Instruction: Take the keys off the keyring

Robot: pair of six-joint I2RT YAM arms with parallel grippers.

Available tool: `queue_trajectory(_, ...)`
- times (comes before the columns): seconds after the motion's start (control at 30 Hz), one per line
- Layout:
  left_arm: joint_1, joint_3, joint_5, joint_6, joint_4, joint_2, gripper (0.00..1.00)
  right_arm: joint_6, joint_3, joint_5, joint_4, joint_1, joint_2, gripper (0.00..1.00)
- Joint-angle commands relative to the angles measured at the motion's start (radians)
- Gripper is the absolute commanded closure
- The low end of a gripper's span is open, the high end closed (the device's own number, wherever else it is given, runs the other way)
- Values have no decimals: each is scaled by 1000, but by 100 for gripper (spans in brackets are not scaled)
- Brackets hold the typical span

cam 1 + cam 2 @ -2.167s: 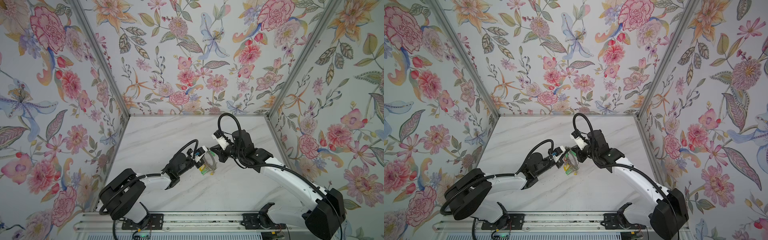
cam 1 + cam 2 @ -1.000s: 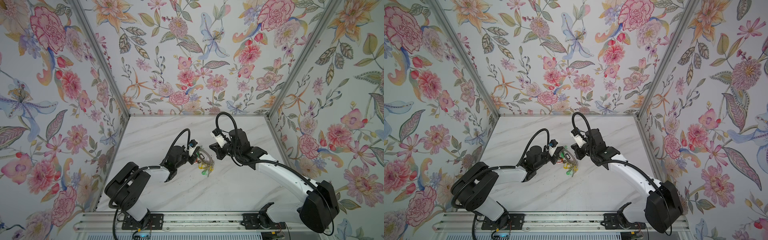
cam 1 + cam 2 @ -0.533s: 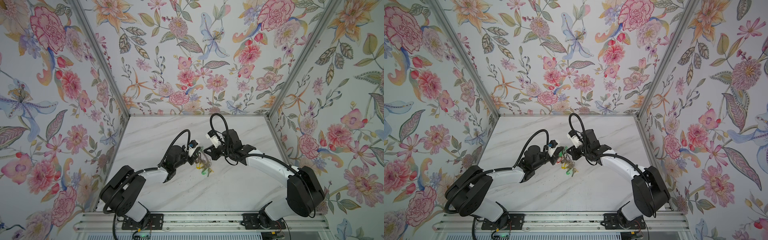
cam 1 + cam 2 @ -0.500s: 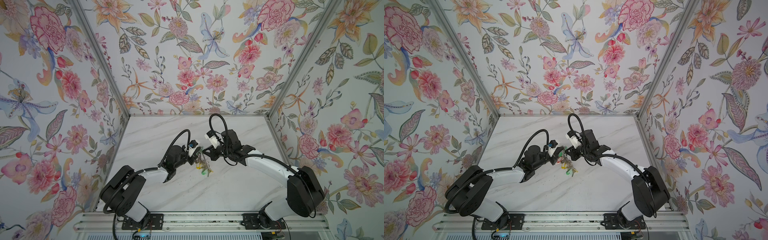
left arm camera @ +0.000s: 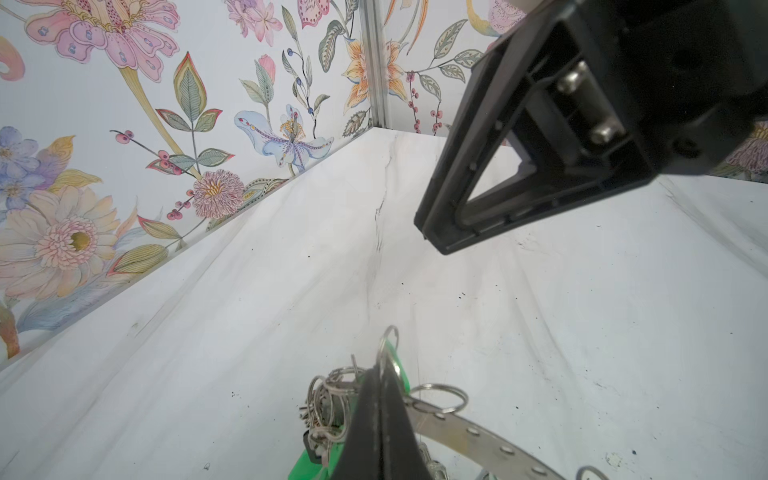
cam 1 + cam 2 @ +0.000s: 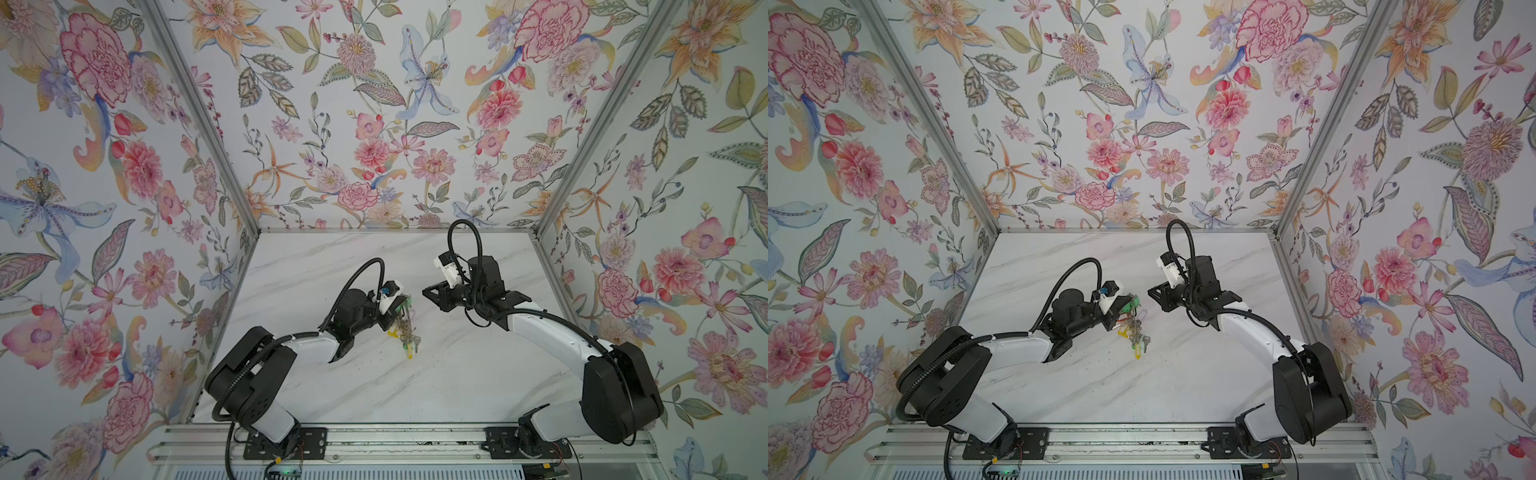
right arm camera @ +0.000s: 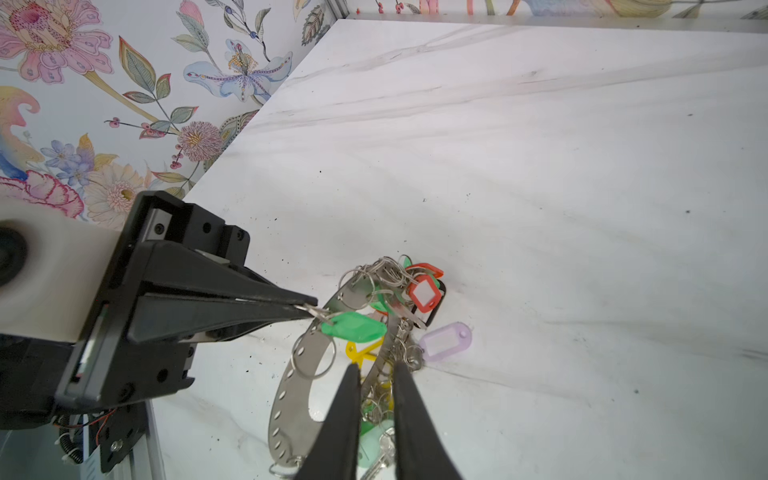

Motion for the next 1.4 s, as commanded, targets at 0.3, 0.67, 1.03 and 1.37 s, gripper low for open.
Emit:
queue_trajectory(0.3,13,78,138,17,-106,-54,100,-125,-49,-108,50,22,61,57)
queue_trajectory(0.67,35,168,233,31,-230,-39,100,-171,5,-217,21,48,119,60)
queue_trajectory(1.03,42,144,205,23,-207,-51,100,-173,0,-185,-12,44,87,91)
queue_trajectory(1.37,43,133,192,19,-195,-62,100,-160,2,-99,-36,41,67,87)
